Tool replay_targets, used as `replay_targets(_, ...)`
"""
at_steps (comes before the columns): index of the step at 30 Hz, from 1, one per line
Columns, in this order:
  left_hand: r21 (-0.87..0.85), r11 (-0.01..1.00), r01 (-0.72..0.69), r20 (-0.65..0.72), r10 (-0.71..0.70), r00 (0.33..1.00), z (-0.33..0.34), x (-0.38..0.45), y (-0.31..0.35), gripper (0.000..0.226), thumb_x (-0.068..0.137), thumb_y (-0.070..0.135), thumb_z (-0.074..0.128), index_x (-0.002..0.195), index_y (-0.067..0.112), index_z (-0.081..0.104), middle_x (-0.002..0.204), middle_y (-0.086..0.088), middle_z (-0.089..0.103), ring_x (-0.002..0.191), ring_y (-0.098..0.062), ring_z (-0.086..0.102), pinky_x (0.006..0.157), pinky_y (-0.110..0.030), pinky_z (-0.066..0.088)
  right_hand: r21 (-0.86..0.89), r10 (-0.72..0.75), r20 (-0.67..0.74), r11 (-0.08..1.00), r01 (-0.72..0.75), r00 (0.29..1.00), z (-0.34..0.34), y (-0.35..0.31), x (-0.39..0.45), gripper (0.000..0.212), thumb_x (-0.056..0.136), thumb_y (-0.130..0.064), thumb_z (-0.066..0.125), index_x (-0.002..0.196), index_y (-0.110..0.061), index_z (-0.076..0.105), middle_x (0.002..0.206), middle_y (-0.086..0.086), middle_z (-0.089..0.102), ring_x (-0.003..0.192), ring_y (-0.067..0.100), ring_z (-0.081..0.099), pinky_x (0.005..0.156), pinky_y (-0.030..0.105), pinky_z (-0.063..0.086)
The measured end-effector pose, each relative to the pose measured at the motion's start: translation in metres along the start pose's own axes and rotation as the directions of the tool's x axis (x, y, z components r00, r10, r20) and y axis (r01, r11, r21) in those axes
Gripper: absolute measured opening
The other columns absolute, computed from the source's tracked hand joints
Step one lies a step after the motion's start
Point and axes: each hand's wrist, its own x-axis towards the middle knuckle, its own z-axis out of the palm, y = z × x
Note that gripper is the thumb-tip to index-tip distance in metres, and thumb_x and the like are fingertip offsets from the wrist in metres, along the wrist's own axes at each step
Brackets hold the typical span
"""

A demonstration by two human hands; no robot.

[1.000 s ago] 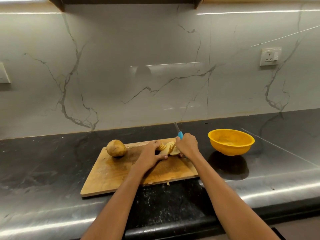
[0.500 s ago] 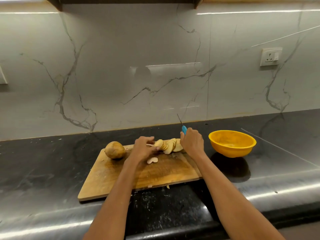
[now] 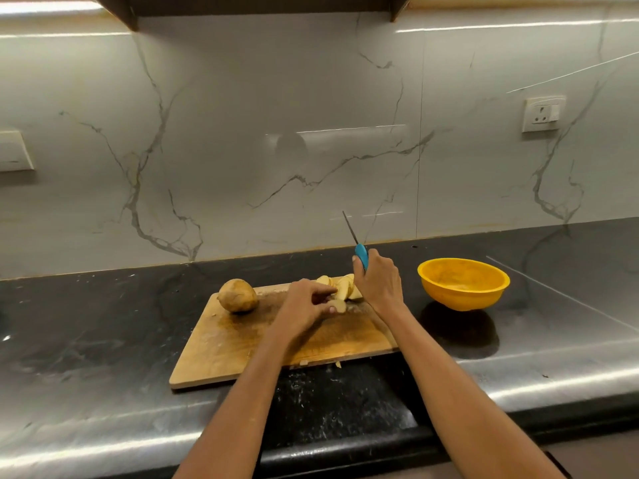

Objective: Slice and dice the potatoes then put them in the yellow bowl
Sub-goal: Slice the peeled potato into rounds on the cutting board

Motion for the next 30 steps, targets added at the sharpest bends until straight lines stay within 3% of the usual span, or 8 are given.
replay_targets(5,0.111,0.989,-0.096,-0.056,0.103,0.993,0.021,0.016,0.007,0.029,0.089,0.007,0.058,0.117,0.014,0.065,0.119,-0.005,0.062,0.109,-0.014,0.057,0.098,-0.026,0.045,0.042,0.039,-0.009,0.998,-0.038,0.999,0.003,0.003,0.005,0.03,0.099,-0.031,0.048,0.101,-0.002,0.057,0.079,0.004,0.054,0.065,0.01,0.051,0.052,0.015,0.034)
replay_targets(9,0.213,0.966,-0.143,-0.082,0.164,0.983,0.031,0.025,0.008,0.032,0.087,0.004,0.06,0.118,0.012,0.064,0.12,-0.005,0.057,0.108,-0.014,0.053,0.093,-0.018,0.041,0.058,0.057,-0.026,0.997,-0.056,0.998,0.003,0.006,0.009,0.031,0.099,-0.031,0.048,0.1,-0.002,0.057,0.077,0.003,0.053,0.061,0.007,0.046,0.05,0.013,0.03)
replay_targets(13,0.247,0.955,-0.163,-0.197,0.214,0.957,0.033,0.028,0.01,0.036,0.086,0.011,0.064,0.121,0.013,0.061,0.117,-0.004,0.057,0.103,-0.014,0.055,0.087,-0.02,0.043,0.06,0.067,-0.027,0.996,-0.065,0.997,0.003,0.007,0.011,0.031,0.099,-0.032,0.047,0.1,-0.002,0.057,0.077,0.004,0.053,0.064,0.01,0.049,0.05,0.015,0.031)
replay_targets(18,0.215,0.962,-0.169,-0.15,0.204,0.968,0.034,0.028,0.013,0.021,0.085,0.017,0.066,0.105,0.012,0.069,0.103,-0.006,0.066,0.082,-0.01,0.059,0.08,-0.02,0.05,0.08,0.079,-0.042,0.994,-0.075,0.996,0.004,0.008,0.011,0.031,0.099,-0.032,0.048,0.099,-0.002,0.057,0.076,0.003,0.051,0.055,0.007,0.042,0.05,0.014,0.031)
replay_targets(24,0.233,0.966,-0.108,-0.238,0.164,0.957,0.026,0.03,0.007,0.026,0.09,0.016,0.06,0.114,0.017,0.066,0.112,-0.003,0.063,0.101,-0.013,0.057,0.084,-0.022,0.046,0.091,0.093,-0.036,0.992,-0.09,0.995,0.003,0.01,0.01,0.031,0.098,-0.032,0.049,0.097,-0.002,0.057,0.076,0.003,0.051,0.057,0.007,0.042,0.05,0.014,0.03)
replay_targets(30,0.178,0.98,-0.087,-0.298,0.138,0.945,0.02,0.03,0.006,0.029,0.089,0.013,0.061,0.117,0.017,0.065,0.116,-0.003,0.062,0.104,-0.014,0.056,0.084,-0.017,0.041,0.082,0.091,-0.017,0.993,-0.089,0.996,0.003,0.009,0.007,0.031,0.098,-0.033,0.048,0.097,-0.003,0.057,0.078,0.004,0.051,0.058,0.008,0.042,0.051,0.014,0.03)
